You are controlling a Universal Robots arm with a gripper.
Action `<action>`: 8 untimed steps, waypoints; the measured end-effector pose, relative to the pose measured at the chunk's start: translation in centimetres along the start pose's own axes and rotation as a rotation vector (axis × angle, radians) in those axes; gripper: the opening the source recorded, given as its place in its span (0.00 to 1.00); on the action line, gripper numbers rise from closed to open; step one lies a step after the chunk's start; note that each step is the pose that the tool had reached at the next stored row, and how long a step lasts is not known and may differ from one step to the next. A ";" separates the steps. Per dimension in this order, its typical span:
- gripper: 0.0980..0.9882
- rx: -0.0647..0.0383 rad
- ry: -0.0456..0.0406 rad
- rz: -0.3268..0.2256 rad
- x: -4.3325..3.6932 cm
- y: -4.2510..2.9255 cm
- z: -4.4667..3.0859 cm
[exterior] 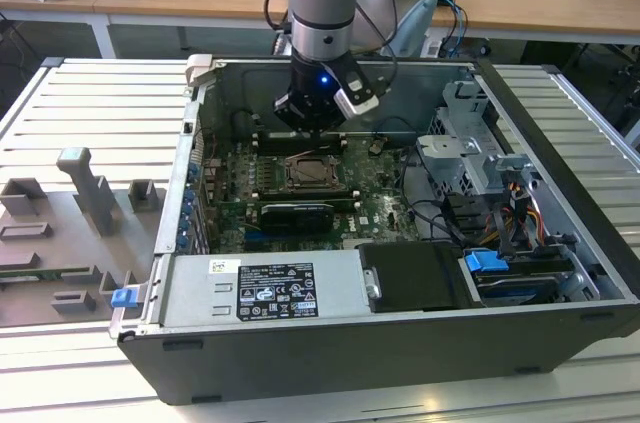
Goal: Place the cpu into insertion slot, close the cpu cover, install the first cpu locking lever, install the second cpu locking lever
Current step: 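Install the first cpu locking lever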
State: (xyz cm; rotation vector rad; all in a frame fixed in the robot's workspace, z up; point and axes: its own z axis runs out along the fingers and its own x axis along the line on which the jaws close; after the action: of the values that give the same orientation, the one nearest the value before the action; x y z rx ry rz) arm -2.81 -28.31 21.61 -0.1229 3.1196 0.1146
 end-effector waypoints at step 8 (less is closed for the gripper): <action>0.01 0.000 0.0000 0.000 -0.55 -0.04 0.64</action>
State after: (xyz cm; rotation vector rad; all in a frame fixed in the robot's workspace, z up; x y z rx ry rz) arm -2.25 -28.26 20.98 -0.1225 3.1197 0.1146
